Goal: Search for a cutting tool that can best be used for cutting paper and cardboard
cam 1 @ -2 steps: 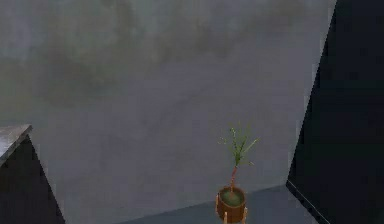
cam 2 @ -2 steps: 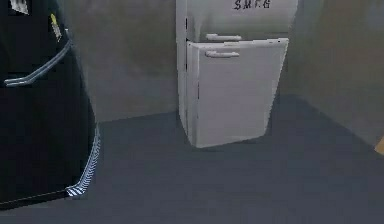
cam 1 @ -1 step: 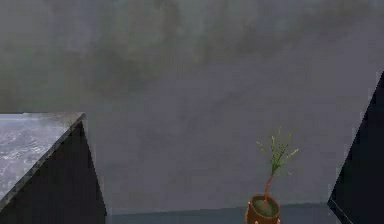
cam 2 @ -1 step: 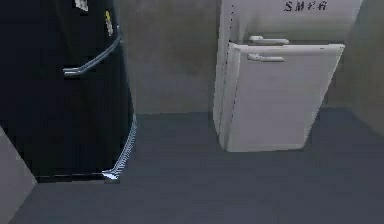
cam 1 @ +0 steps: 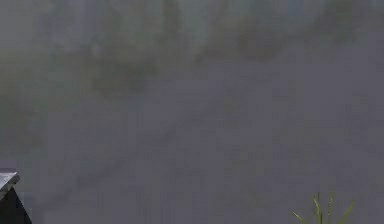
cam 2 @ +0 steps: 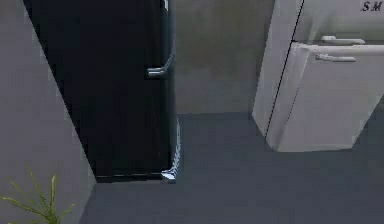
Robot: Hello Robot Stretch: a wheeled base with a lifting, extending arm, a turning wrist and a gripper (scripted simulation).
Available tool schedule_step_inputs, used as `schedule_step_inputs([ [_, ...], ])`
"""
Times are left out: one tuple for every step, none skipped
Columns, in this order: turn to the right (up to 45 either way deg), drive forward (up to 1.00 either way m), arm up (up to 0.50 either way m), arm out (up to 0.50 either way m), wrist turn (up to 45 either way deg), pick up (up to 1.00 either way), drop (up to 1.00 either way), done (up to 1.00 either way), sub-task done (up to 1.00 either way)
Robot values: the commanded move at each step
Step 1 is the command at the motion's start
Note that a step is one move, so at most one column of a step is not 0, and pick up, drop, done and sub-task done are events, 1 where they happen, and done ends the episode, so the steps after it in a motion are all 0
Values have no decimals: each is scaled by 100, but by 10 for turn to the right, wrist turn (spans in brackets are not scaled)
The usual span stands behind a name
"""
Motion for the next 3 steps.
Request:
schedule_step_inputs([
  [-450, 0, 0, 0, 0, 0, 0, 0, 0],
  [-270, 0, 0, 0, 0, 0, 0, 0, 0],
  [0, 100, 0, 0, 0, 0, 0, 0, 0],
])
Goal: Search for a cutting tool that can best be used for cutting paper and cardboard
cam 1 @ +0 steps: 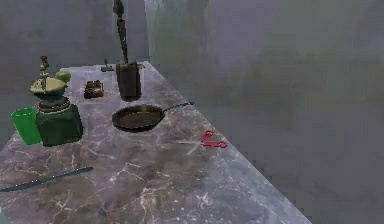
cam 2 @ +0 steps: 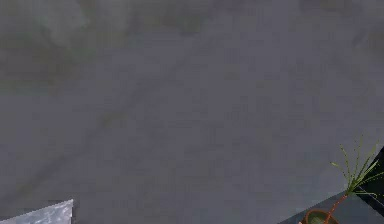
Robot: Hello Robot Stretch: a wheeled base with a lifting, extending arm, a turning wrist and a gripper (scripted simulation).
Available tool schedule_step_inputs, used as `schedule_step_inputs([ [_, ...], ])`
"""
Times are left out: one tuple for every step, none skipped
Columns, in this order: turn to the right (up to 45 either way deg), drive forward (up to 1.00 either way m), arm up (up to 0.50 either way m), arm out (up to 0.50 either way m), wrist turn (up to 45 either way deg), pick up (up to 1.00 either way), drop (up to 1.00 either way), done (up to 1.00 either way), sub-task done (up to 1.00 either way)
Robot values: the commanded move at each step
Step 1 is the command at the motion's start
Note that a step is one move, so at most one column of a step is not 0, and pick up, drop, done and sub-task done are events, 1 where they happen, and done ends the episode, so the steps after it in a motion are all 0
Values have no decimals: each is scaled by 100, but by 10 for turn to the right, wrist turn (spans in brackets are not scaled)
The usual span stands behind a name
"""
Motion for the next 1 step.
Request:
schedule_step_inputs([
  [0, 0, 0, 0, 0, 0, 0, 100, 0],
])
